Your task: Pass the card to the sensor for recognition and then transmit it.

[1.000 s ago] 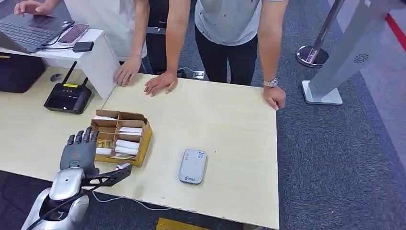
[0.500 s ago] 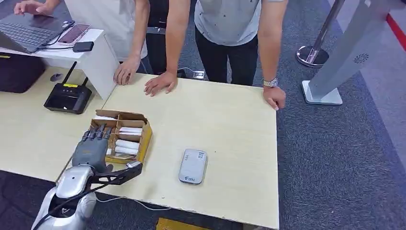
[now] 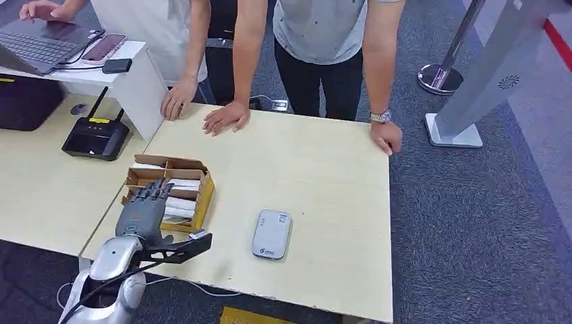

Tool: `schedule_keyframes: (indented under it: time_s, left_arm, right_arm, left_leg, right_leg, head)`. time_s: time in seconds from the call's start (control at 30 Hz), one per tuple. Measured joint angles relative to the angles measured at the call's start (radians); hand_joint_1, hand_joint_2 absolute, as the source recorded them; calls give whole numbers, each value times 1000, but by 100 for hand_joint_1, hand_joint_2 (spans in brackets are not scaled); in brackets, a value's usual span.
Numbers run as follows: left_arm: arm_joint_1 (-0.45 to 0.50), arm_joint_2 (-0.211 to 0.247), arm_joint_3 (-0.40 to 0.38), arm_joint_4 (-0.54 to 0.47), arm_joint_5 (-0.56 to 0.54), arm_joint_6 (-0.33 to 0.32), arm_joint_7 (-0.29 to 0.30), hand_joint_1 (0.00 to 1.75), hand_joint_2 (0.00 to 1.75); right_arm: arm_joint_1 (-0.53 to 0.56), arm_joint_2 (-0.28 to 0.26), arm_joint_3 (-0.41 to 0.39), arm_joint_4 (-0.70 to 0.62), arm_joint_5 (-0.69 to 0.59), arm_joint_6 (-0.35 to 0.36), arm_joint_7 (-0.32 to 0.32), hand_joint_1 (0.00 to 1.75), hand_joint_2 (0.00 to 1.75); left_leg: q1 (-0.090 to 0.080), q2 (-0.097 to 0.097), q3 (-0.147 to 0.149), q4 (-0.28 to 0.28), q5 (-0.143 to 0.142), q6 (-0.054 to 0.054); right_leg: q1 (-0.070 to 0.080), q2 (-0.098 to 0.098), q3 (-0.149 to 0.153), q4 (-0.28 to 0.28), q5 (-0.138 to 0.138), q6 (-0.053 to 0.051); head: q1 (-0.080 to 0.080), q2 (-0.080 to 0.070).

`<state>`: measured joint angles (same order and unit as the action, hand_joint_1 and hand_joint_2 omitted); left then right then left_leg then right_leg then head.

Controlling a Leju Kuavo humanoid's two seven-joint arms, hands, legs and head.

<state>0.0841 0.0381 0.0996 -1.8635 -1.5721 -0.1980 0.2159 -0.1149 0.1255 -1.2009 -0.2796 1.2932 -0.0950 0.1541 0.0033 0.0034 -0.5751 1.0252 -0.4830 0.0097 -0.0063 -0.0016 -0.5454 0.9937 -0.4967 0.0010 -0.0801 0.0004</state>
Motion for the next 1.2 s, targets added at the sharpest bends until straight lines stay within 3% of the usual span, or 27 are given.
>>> schedule_keyframes:
  time_s: [0.73,1.0,1.2]
  left_arm:
    - [-2,0,-7,0,0,28,11,175,175]
    - [-7,-8,-7,0,0,43,-31,175,175]
    - [-59,-37,22,-14,40,124,-124,175,175]
  right_arm:
    - [0,0,0,0,-5,-2,2,0,0]
    - [0,0,0,0,-5,-3,5,0,0]
    - [0,0,0,0,-5,-3,1,0,0]
  left_leg:
    - [0,0,0,0,0,0]
    - [0,0,0,0,0,0]
    - [0,0,0,0,0,0]
  right_leg:
    - [0,0,0,0,0,0]
    - [0,0,0,0,0,0]
    - [0,-1,0,0,0,0]
  head:
    - [0,0]
    - [0,0]
    - [0,0]
